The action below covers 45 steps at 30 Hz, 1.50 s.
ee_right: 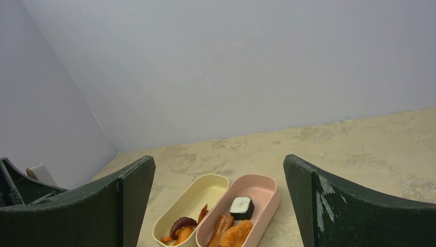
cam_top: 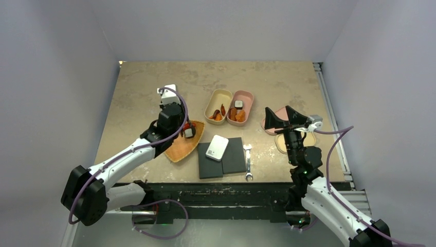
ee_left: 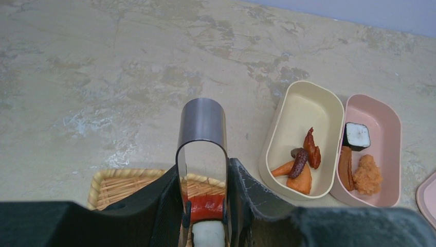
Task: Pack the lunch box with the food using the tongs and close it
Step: Pick up the fake food from the plate.
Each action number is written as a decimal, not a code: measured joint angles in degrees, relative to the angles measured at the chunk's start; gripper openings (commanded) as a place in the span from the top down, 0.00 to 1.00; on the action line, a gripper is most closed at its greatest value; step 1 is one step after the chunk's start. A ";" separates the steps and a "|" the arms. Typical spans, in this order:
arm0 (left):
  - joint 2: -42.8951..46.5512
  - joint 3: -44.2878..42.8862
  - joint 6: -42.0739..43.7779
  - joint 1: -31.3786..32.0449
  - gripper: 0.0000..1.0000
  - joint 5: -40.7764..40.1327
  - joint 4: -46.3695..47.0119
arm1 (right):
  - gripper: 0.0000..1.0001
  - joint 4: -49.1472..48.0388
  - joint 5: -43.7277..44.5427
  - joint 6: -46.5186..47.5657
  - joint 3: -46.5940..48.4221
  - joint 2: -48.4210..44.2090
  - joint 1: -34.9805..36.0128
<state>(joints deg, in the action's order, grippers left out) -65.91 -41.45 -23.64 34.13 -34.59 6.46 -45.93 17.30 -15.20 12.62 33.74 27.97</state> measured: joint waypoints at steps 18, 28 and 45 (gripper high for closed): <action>-1.79 1.57 -0.61 -0.07 0.95 -0.28 3.26 | 0.01 0.00 0.00 0.00 0.00 0.37 0.00; 0.20 2.75 -0.83 -0.31 1.00 -0.15 2.43 | 0.01 0.00 0.00 0.00 0.00 0.70 0.00; 4.81 -1.01 -0.63 -0.26 1.00 2.69 -3.28 | 0.01 0.00 0.09 0.00 0.00 0.76 0.00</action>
<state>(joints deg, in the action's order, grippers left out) -61.10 -42.46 -24.27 33.87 -31.90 3.18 -45.93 17.39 -15.20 12.62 34.50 27.97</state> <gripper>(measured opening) 0.237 0.987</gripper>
